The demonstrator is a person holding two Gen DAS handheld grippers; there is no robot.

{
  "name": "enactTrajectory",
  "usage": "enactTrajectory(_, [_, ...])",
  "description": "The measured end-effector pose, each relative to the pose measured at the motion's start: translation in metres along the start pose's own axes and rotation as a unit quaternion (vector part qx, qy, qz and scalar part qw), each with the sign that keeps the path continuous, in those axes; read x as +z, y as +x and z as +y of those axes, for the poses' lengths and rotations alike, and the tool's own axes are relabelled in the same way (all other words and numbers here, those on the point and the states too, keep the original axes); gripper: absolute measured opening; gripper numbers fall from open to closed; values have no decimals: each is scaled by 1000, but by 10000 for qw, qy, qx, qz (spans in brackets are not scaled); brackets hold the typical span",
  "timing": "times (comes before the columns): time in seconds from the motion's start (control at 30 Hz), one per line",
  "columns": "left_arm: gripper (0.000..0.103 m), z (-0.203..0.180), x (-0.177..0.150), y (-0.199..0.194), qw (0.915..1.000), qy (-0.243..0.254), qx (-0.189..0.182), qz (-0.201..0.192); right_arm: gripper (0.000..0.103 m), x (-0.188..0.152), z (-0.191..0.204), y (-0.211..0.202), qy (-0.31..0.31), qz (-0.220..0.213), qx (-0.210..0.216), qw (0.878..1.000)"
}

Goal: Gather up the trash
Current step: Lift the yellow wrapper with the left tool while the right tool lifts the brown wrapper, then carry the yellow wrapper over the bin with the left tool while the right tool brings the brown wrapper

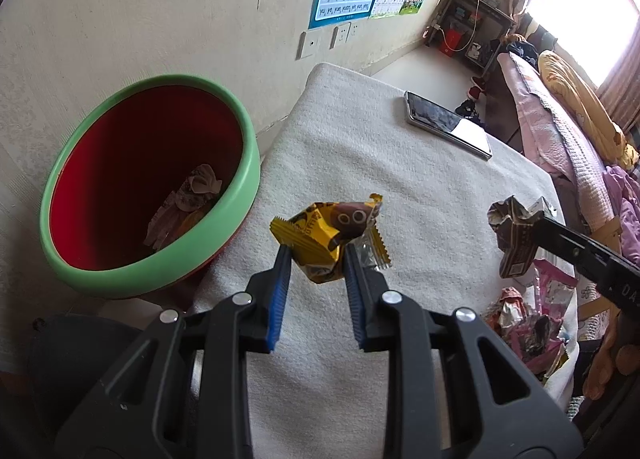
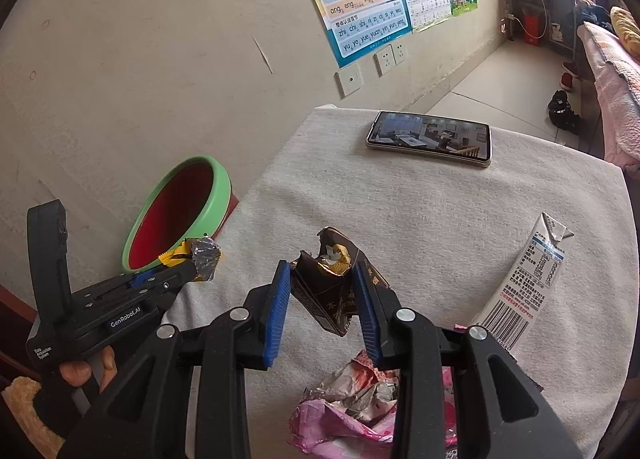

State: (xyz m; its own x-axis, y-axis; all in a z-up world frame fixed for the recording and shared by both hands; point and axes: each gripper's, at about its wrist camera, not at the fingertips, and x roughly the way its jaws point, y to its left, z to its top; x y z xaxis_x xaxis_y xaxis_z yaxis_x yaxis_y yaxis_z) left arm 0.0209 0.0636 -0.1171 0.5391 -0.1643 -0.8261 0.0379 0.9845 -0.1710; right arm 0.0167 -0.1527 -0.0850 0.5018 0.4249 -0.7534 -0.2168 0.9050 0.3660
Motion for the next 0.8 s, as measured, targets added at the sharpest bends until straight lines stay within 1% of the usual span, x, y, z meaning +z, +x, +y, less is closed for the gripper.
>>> enactTrajectory(0.17, [26, 11, 5, -16, 9997, -75, 91, -206, 32, 0, 7, -1, -81, -6, 35, 10000])
enactTrajectory(0.43, [26, 41, 15, -35, 9978, -335, 322, -481, 32, 3, 23, 0, -253, 23, 95, 9996])
enactTrajectory(0.8, [26, 76, 24, -40, 9959, -505, 516, -552, 32, 11, 61, 8, -543, 115, 308, 9980])
